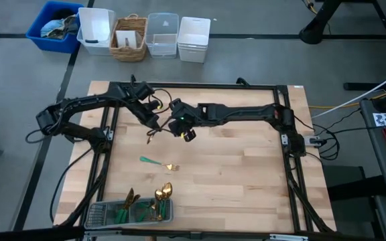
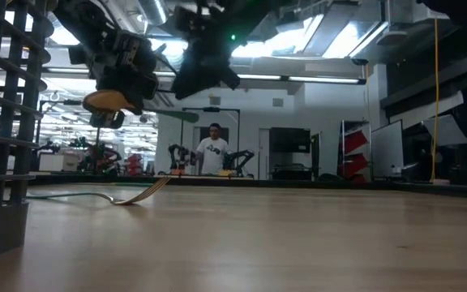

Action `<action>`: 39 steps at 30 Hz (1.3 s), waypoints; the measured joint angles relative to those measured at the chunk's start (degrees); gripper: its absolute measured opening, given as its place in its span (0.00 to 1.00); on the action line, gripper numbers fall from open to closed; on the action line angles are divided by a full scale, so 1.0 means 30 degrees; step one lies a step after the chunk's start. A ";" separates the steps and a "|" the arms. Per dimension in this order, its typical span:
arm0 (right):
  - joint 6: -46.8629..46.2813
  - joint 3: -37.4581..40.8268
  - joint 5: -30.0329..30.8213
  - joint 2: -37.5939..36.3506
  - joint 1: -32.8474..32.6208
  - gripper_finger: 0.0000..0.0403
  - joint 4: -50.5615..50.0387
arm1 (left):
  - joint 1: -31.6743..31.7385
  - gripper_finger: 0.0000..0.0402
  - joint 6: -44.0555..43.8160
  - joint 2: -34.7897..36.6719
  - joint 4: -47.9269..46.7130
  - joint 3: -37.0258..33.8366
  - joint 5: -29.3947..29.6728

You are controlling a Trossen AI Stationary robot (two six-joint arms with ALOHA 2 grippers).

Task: Sort silverware
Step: Put the spoon into the cutlery rack

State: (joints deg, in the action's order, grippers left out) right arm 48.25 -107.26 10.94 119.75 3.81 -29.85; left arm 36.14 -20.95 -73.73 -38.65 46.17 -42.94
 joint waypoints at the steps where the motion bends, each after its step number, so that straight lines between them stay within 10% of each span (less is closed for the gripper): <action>1: 0.0006 0.0014 0.0000 0.0074 0.0000 0.37 -0.0266 | -0.0222 0.02 -0.0365 0.0000 0.0145 0.0000 0.0007; 14: 0.0077 0.0011 -0.0015 0.1096 -0.0007 0.35 -0.0435 | -0.2010 0.02 -0.1461 0.0000 0.1482 0.0000 -0.0177; 25: 0.0160 0.0036 -0.0029 0.1360 -0.0008 0.02 -0.0892 | -0.2465 0.04 -0.1329 -0.0007 0.1710 0.0000 -0.0189; 39: -0.0651 0.0036 0.1793 0.1096 -0.0015 0.01 -0.3821 | -0.2471 0.14 0.2179 -0.0007 0.4465 -0.0007 0.0239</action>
State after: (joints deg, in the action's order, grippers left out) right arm 46.30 -107.15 16.32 123.04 3.77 -41.31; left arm 28.73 -14.41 -73.76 -25.26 46.15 -42.22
